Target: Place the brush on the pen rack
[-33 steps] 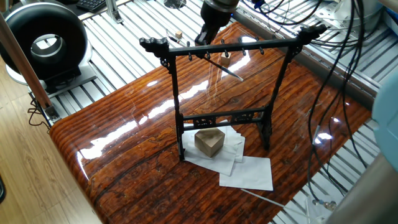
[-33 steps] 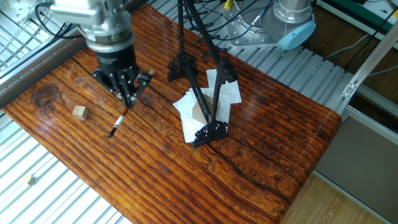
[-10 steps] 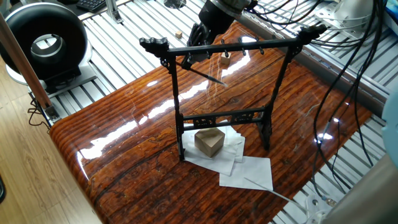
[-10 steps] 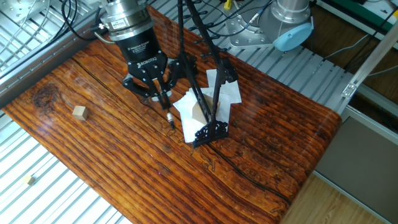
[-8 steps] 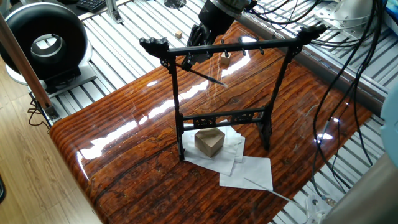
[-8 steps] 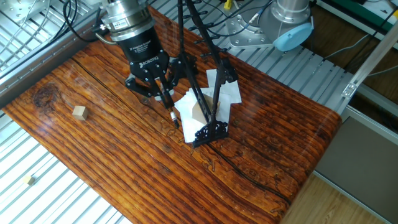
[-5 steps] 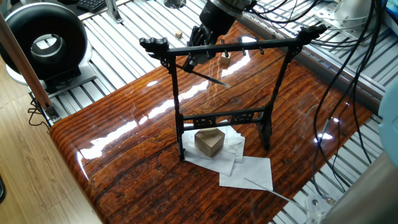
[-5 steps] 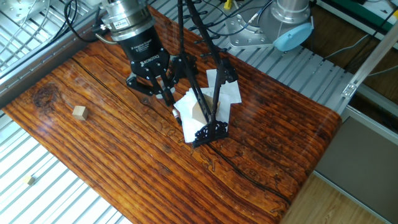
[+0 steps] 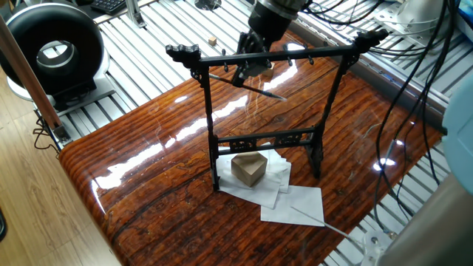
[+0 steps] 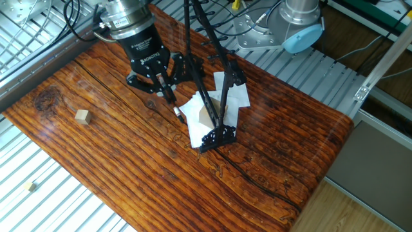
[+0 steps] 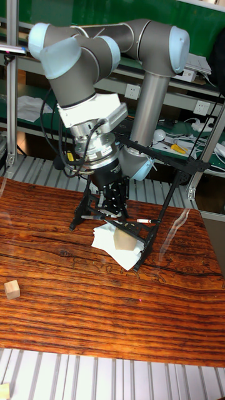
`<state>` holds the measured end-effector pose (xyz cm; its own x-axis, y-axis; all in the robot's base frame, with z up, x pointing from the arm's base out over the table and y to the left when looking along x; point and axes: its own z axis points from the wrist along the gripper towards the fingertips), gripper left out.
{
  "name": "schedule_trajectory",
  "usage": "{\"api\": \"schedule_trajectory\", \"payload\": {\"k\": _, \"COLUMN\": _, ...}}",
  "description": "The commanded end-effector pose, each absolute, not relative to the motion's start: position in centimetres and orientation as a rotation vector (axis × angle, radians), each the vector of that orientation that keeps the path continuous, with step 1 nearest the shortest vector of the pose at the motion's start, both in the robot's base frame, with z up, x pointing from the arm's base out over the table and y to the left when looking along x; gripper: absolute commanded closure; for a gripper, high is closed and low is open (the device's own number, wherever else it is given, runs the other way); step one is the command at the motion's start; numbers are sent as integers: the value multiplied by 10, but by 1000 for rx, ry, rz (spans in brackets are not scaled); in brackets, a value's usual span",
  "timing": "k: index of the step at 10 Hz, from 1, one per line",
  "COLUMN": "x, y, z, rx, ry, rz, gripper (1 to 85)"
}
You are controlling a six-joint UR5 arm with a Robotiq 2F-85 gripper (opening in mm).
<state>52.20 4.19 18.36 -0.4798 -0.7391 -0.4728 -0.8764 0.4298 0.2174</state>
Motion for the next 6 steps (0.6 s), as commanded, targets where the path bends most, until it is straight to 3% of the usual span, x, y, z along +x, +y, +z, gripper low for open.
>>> {"api": "schedule_trajectory", "payload": {"k": 1, "x": 514, "y": 37, "z": 184, "rx": -1392, "ry": 2358, "rz": 687, "gripper": 847}}
{"api": "schedule_trajectory", "payload": {"k": 6, "x": 523, "y": -22, "z": 151, "rx": -1785, "ry": 2331, "rz": 324, "gripper": 847}}
